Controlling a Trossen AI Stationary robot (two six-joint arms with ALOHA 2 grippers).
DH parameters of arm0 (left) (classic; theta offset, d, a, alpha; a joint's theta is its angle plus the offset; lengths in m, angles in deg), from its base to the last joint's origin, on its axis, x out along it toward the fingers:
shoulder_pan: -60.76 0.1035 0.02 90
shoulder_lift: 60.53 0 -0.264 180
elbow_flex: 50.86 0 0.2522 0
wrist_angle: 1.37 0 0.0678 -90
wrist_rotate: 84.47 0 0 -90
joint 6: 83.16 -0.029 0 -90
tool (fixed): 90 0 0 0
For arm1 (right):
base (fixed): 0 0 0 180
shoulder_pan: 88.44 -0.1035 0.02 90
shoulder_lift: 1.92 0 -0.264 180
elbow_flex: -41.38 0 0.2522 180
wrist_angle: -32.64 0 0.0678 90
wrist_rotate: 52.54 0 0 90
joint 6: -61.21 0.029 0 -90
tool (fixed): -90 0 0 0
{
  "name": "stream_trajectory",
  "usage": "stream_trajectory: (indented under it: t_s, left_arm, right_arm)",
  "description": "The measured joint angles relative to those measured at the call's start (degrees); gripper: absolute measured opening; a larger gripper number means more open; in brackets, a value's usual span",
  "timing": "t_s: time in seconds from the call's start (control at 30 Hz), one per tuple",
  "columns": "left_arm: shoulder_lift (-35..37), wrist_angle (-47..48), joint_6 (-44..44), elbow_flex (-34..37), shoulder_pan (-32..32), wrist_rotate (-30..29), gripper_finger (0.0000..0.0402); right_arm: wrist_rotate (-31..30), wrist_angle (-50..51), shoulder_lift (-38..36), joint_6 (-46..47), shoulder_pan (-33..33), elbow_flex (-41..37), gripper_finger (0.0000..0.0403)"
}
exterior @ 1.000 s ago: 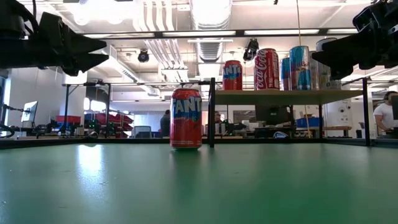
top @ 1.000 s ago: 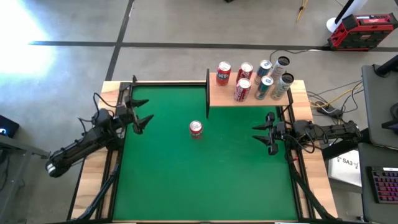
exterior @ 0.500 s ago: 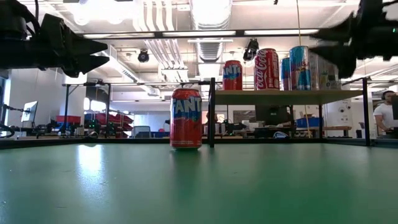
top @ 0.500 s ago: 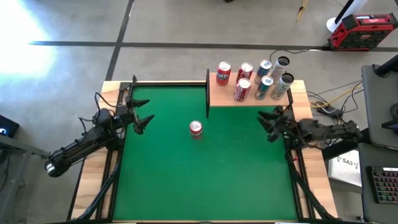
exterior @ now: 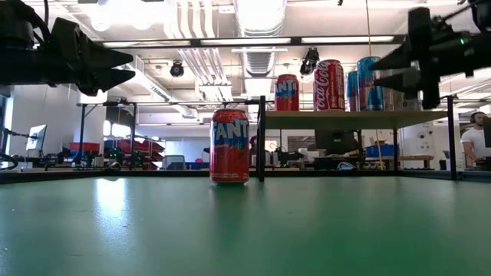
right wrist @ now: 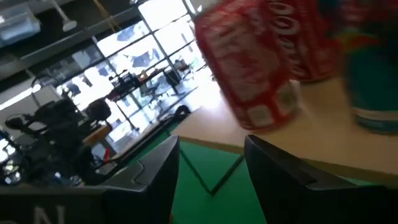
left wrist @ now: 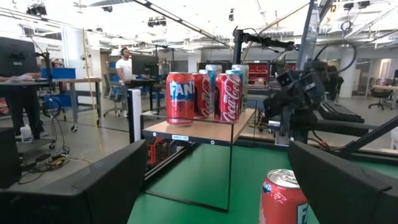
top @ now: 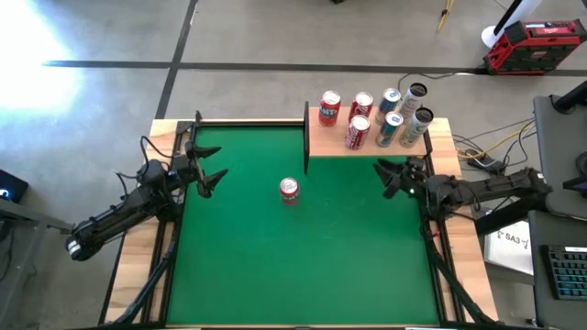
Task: Place canned beverage on shelf
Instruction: Put the red soda can on the shelf aligned with the other red soda can
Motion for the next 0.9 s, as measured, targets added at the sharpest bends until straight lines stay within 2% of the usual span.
stream_trajectory:
  t_s: [0.23,0.33,0.5,0.57,0.67,0.9]
  left_arm:
    - [0.0,0.0,0.0,0.0,0.0,0.0,0.0372]
    - [0.0,0.0,0.0,0.0,0.0,0.0,0.0372]
    - [0.0,0.0,0.0,0.0,0.0,0.0,0.0372]
    - [0.0,0.0,0.0,0.0,0.0,0.0,0.0372]
    - [-0.2,0.1,0.0,0.0,0.0,0.0,0.0372]
    - [-0.8,-0.1,0.0,0.0,0.0,0.0,0.0372]
  right_arm:
    - [-0.5,0.6,17.1,-2.8,-3.6,13.7,0.0173]
    - [-1.8,3.5,24.7,0.1,-3.8,19.7,0.0173]
    - [-2.5,13.7,34.8,13.1,-3.8,28.7,0.0173]
    - [-3.1,16.9,36.9,20.3,-3.6,32.8,0.0173]
    - [-3.1,26.9,40.5,32.3,-3.7,38.1,0.0173]
    - [5.8,58.8,48.4,55.7,-3.8,53.4,0.0173]
